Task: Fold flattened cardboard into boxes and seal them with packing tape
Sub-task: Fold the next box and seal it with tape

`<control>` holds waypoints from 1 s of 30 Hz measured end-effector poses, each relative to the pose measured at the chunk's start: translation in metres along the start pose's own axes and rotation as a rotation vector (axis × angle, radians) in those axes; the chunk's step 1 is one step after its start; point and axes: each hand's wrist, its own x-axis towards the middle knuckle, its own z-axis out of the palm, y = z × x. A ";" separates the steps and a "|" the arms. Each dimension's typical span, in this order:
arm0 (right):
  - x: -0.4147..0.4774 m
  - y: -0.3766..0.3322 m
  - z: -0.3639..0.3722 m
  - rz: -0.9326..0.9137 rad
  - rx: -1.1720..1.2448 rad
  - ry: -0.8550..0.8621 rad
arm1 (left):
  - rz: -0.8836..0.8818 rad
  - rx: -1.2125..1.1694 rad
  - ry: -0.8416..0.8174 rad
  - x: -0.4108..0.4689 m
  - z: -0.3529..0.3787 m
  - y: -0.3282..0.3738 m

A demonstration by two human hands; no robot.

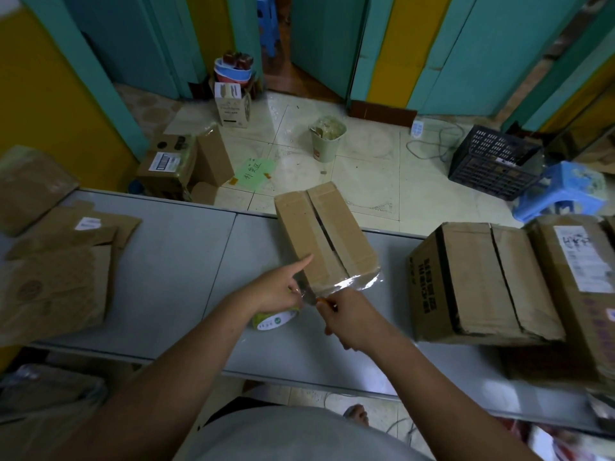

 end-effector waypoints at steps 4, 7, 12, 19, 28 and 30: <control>0.019 -0.017 -0.005 0.116 -0.046 -0.105 | 0.013 0.051 0.014 0.001 -0.001 0.002; 0.021 -0.012 -0.006 0.115 -0.036 -0.119 | 0.001 0.056 0.020 0.001 -0.003 0.004; -0.005 0.037 0.014 0.024 0.022 -0.003 | 0.003 0.058 -0.005 0.000 -0.007 0.008; -0.031 0.133 0.054 -0.043 -0.129 0.106 | 0.015 0.104 -0.028 0.000 -0.010 0.010; -0.026 0.187 0.067 -0.081 -0.234 0.290 | 0.187 0.157 0.101 -0.013 -0.011 -0.002; -0.025 0.186 0.065 -0.068 -0.246 0.288 | 0.223 0.243 0.181 -0.018 -0.009 -0.009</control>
